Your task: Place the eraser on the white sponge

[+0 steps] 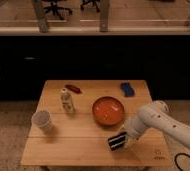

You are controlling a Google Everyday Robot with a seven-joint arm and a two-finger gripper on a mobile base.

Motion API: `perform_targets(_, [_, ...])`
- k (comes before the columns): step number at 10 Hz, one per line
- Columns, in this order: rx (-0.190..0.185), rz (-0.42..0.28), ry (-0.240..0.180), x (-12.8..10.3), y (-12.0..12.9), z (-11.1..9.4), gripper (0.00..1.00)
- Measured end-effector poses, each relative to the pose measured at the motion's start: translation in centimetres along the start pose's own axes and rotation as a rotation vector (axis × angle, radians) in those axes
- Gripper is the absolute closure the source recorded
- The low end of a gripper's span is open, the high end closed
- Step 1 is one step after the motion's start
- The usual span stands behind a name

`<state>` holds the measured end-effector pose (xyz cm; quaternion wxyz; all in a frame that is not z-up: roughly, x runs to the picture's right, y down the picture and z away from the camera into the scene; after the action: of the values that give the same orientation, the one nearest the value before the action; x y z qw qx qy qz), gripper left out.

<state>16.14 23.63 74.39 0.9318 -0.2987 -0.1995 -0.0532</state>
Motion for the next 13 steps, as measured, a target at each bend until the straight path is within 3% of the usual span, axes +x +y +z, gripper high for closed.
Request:
perform_targets(4, [0.034,-0.003,-0.046,-1.0,-2.4,-3.1,1.00])
perform_targets(13, [0.107,-0.014,-0.083,-1.3,-11.5,-5.1,1.00])
